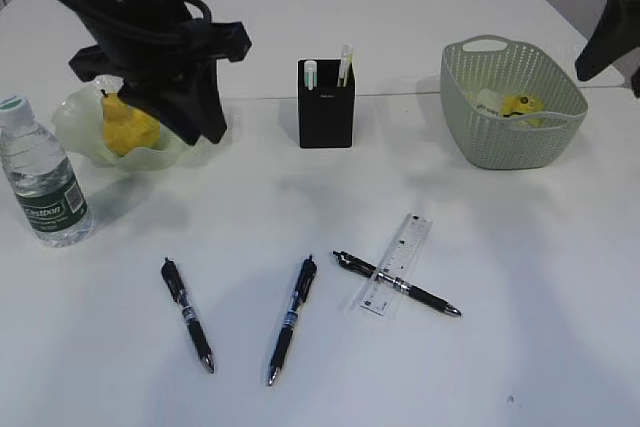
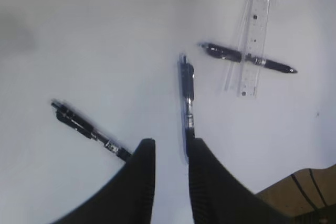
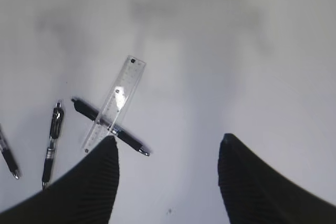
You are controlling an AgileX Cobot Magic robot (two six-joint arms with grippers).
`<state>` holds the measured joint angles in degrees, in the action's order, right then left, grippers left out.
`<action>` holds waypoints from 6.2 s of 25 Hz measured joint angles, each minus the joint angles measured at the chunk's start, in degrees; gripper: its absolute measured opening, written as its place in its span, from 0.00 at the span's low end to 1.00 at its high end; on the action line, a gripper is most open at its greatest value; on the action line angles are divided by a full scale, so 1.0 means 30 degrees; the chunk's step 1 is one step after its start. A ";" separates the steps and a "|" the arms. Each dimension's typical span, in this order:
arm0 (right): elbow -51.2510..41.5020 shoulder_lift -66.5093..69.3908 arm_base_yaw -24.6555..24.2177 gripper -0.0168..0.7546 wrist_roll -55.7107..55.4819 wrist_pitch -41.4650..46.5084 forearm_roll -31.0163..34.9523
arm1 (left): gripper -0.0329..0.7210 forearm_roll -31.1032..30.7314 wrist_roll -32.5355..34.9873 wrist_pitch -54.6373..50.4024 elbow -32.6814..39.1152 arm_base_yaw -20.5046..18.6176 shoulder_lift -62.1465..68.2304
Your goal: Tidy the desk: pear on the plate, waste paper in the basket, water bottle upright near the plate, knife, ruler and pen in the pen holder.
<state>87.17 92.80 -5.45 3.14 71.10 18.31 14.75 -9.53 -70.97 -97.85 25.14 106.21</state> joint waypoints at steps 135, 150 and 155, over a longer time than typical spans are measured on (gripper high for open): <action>-0.2008 0.7957 0.7415 0.64 -1.5466 -0.6405 0.0918 | 0.25 -0.7163 -0.0878 -0.0002 0.3173 -0.1585 -0.5212; -0.1208 0.8553 0.7415 0.64 -1.5643 -0.5936 0.1128 | 0.25 -0.7133 -0.0878 -0.0002 0.3173 -0.1585 -0.5420; -0.0496 0.8594 0.7415 0.64 -1.4818 -0.4975 0.0784 | 0.25 -0.7133 -0.0878 -0.0002 0.3173 -0.1585 -0.5420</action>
<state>85.68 118.58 16.79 -41.32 56.17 20.66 -6.65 -12.17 -70.98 -88.33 20.38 89.96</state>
